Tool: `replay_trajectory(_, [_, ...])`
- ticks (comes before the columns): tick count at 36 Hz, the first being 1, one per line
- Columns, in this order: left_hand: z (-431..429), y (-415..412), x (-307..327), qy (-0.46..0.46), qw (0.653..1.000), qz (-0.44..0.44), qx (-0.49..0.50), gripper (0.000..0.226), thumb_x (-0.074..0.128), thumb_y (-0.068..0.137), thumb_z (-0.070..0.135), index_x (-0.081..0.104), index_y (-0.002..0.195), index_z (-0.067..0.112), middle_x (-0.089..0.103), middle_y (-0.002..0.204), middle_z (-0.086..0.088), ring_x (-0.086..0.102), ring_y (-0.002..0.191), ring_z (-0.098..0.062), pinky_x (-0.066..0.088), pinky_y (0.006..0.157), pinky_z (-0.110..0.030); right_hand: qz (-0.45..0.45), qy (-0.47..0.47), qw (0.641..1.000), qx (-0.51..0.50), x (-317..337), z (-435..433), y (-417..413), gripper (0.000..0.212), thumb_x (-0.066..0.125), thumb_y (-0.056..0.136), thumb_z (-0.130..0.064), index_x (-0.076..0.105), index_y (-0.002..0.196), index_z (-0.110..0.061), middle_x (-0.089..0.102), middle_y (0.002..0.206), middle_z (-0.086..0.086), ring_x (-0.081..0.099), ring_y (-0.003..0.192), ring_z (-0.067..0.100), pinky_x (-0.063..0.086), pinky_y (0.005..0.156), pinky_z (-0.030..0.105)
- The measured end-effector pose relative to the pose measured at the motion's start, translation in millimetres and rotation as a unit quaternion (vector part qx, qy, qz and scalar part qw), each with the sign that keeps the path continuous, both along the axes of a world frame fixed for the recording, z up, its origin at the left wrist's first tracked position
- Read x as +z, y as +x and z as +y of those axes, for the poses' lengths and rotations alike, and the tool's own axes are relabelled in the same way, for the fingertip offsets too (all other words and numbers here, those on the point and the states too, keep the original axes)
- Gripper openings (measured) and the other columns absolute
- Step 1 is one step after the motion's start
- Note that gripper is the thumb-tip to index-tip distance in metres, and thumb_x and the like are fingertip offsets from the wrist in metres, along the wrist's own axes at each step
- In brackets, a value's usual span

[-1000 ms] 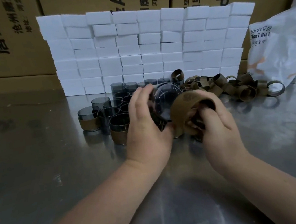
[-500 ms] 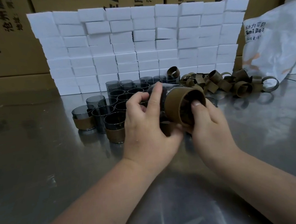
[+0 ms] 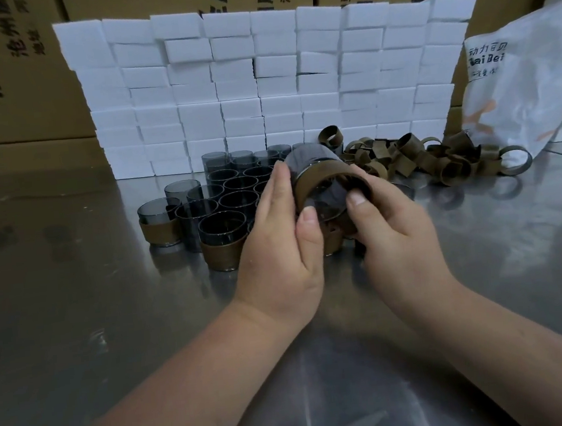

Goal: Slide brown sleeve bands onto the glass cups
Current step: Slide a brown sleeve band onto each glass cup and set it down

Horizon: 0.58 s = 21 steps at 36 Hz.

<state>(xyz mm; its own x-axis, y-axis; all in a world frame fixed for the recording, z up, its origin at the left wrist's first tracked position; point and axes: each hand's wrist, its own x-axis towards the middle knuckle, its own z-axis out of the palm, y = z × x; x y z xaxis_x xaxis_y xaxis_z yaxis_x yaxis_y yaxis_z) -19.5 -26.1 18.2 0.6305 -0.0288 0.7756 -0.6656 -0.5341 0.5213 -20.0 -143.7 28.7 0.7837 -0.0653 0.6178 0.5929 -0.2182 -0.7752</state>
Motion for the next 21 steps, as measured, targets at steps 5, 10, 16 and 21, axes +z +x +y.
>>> replay_trajectory(5, [1,0,2,-0.018,1.0,-0.004,0.01,0.053,0.03,0.094,0.025,0.031,0.14,-0.001,0.037,0.144,-0.015,0.026,0.128,-0.001,0.016,0.104,-0.002,0.006,0.04,0.998,0.045,0,-2,2,0.055,0.052,0.076,-0.024,0.055,0.129,-0.007,0.064,0.113,-0.012,0.059,0.098,-0.011,0.045,0.085,0.009])
replay_trajectory(10, [3,0,7,-0.017,1.0,-0.019,0.014,0.058,0.024,0.091,0.031,0.04,0.135,-0.001,0.048,0.136,-0.016,0.042,0.126,-0.017,0.028,0.105,-0.016,0.027,0.054,0.996,0.071,-4,-6,4,0.044,0.056,0.086,0.003,0.053,0.129,-0.002,0.069,0.092,-0.02,0.061,0.089,-0.011,0.045,0.076,0.006])
replay_trajectory(16, [5,-1,9,-0.009,1.0,-0.019,0.015,0.057,0.025,0.091,0.031,0.04,0.135,-0.001,0.05,0.134,-0.016,0.046,0.124,-0.02,0.032,0.104,-0.02,0.019,0.041,0.997,0.067,-3,-9,6,0.043,0.054,0.084,0.01,0.056,0.124,-0.003,0.056,0.074,-0.044,0.049,0.083,-0.028,0.039,0.069,-0.002])
replay_trajectory(21, [9,-1,12,0.0,1.0,-0.014,0.02,0.047,0.033,0.093,0.019,0.041,0.135,0.001,0.053,0.131,-0.016,0.05,0.12,-0.022,0.036,0.101,-0.024,0.015,0.055,0.996,0.073,1,-11,4,0.041,0.055,0.073,-0.009,0.065,0.111,-0.023,0.067,0.097,-0.019,0.048,0.083,-0.01,0.045,0.073,0.014])
